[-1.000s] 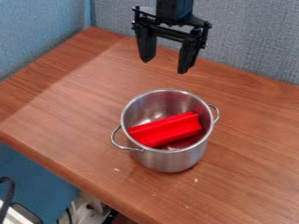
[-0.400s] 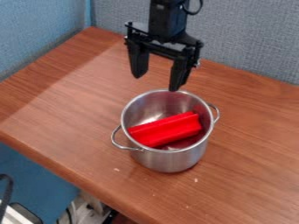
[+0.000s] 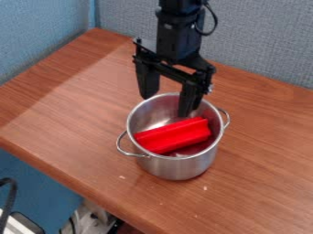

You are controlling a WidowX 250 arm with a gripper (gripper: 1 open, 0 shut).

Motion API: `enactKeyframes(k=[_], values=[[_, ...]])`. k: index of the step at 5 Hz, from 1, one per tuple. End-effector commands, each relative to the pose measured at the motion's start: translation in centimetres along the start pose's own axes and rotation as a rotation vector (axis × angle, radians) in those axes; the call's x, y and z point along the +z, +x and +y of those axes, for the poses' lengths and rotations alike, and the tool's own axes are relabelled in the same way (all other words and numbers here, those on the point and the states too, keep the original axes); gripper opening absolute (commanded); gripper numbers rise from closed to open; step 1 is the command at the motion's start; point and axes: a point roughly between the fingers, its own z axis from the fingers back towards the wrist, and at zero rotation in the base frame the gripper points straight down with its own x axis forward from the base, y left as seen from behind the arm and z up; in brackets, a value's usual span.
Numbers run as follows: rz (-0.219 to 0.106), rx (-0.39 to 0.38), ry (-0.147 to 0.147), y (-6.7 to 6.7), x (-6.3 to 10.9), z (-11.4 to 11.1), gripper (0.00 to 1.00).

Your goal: Move the red object from the metal pot to the table

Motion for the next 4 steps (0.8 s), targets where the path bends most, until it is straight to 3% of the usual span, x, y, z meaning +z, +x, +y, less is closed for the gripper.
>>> enactKeyframes(k=[1,4], values=[[-0.046,-0.017,0.013,-0.1,0.2,-0.2,1.0],[-0.075,-0.019,0.026,0.6,-1.9,-0.8,1.0]])
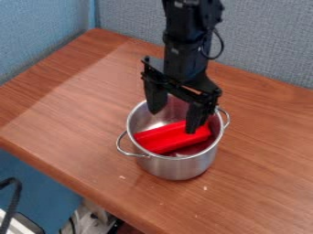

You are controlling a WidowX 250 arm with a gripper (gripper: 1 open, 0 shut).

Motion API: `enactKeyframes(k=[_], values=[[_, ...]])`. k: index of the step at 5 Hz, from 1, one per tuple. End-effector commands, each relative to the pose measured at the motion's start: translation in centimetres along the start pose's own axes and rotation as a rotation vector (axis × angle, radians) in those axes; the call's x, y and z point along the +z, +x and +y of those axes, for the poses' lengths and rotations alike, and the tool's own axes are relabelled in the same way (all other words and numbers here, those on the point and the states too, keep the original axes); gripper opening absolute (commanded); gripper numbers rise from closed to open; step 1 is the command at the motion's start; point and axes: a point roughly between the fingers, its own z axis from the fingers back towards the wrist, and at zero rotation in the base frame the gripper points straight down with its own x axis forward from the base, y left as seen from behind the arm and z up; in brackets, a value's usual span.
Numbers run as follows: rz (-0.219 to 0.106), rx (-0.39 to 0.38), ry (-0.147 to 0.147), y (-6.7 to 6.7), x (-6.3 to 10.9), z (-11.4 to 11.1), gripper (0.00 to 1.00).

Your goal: Move the red object from the metal pot to the table

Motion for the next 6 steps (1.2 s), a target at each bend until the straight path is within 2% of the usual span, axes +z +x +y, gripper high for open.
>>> enactKeyframes(k=[1,4,6], values=[[-0.034,-0.013,0.006,0.3,-0.1,-0.3,1.0],[-0.058,-0.015,0.01,0.8,-1.6,-0.8,1.0],[-0.064,-0.008,-0.001,0.8,-2.4,-0.7,1.0]])
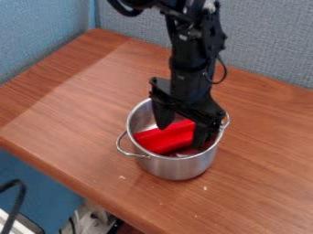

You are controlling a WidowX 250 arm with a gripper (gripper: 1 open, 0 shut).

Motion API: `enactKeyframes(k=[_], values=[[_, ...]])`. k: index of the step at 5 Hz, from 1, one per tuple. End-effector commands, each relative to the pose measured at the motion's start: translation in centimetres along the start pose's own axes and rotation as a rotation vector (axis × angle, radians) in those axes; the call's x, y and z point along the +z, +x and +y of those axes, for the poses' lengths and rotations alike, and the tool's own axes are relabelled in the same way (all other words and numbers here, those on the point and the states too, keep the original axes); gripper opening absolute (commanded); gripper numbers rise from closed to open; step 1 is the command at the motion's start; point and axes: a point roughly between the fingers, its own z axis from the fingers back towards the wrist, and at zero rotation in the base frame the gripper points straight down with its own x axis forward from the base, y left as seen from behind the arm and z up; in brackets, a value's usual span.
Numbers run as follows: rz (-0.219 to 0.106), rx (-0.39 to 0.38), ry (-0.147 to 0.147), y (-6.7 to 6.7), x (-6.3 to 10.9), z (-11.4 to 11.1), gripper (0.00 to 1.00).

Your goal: Move the red object from the metal pot to the table

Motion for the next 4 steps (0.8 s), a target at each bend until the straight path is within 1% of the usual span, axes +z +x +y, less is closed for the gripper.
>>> enactKeyframes(k=[1,4], values=[[-0.025,0.0,-0.001,0.3,0.05,-0.09,1.0],[-0.024,0.006,-0.017,0.54,-0.61,-0.01,1.0]])
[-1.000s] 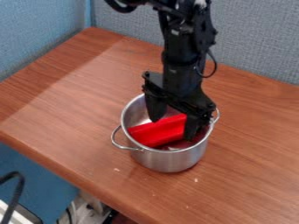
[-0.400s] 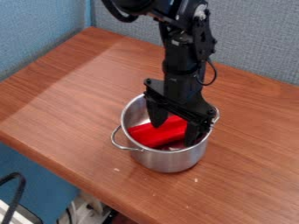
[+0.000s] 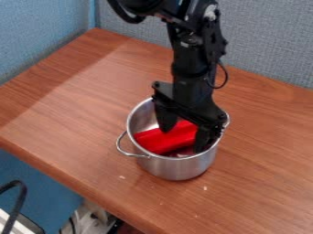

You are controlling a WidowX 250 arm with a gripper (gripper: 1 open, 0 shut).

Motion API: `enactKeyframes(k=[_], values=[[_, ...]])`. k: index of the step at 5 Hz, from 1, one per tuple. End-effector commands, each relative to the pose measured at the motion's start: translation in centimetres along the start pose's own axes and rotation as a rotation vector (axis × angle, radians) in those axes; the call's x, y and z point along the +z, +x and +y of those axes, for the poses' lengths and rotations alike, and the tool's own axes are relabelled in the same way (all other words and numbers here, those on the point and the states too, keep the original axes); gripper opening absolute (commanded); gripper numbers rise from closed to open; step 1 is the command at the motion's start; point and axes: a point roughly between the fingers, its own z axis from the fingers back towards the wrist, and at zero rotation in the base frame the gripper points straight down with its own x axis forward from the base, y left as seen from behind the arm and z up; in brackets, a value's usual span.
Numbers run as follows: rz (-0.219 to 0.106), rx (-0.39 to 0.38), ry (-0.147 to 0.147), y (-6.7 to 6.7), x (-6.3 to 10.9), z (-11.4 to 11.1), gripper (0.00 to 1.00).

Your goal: Move the red object from the metal pot to the table

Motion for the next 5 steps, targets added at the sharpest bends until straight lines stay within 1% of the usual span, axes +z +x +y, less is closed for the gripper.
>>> enactKeyframes(k=[1,2,3,4,5], values=[[-0.008,0.011,-0.005,0.2,-0.1,0.3,1.0],[-0.007,0.013,-0.008,0.2,-0.4,0.3,1.0],[0.002,0.014,-0.01,0.3,-0.8,0.3,0.0],[0.008,0.011,-0.009,0.2,-1.1,0.3,0.0],[-0.009,0.055,-0.015,1.0,1.0,2.0,0.0]])
